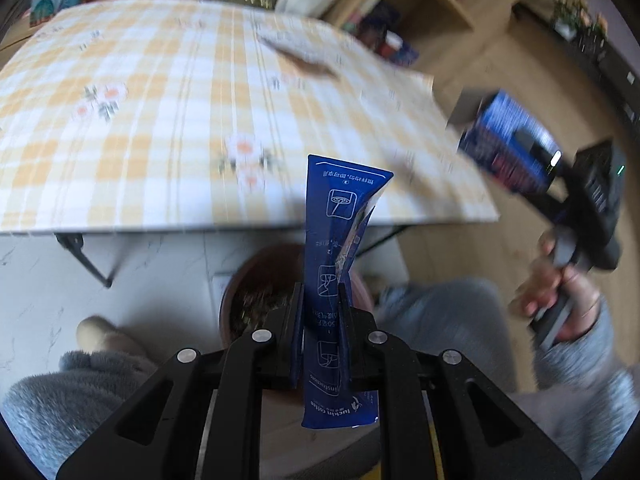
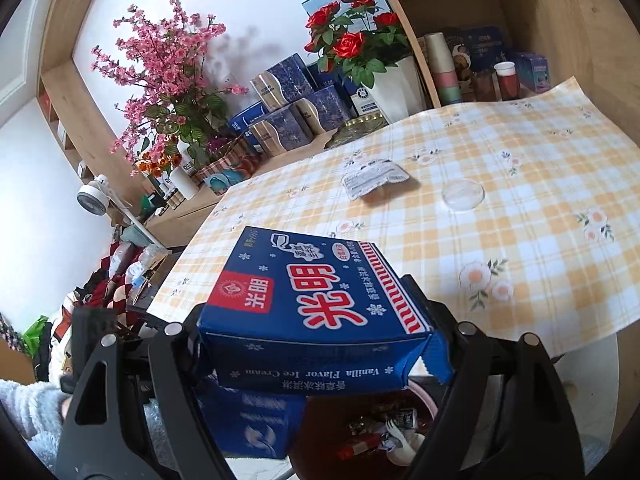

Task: Collect trash
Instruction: 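Open the left gripper to drop the packet while the right holds the box over the bin, then open the right gripper to drop the blue ice cream box into the bin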

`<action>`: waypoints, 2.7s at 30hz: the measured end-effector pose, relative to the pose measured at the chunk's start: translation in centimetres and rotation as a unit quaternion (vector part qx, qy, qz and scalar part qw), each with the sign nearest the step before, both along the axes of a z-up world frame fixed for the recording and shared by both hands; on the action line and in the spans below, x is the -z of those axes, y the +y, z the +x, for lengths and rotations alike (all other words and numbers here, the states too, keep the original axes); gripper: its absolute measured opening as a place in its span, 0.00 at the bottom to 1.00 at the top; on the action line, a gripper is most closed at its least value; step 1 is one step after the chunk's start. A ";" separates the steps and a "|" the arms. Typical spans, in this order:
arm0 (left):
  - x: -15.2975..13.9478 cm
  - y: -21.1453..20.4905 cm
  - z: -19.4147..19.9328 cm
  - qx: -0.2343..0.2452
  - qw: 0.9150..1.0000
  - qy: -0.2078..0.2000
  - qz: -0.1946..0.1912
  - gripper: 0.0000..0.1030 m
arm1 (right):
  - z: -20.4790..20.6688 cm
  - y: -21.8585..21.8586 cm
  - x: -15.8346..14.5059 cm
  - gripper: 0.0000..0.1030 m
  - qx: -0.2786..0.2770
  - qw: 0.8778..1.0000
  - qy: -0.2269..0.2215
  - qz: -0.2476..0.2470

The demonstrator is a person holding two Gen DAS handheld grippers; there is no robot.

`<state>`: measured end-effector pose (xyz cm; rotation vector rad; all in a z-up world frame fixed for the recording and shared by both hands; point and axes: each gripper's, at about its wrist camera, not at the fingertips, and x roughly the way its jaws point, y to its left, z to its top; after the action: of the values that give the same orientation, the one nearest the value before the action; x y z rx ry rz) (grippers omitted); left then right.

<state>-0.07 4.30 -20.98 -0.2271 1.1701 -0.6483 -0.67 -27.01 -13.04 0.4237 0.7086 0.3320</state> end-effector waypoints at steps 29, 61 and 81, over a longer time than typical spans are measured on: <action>15.2 -11.4 3.0 0.113 0.972 0.155 0.138 0.35 | -2.9 -6.8 3.4 0.77 0.069 0.997 0.037 0.020; 0.1 2.3 -5.4 -0.131 0.956 -0.240 0.104 0.94 | -4.5 6.0 12.2 0.76 -0.078 0.987 0.138 -0.025; 1.2 2.1 -4.7 -0.127 0.962 -0.217 0.106 0.94 | -4.5 6.1 14.0 0.77 -0.073 0.983 0.166 -0.034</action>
<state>-4.79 6.41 -22.16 -0.0454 0.7613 -0.3189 -5.13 -20.87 -27.04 0.3659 1.0777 0.3778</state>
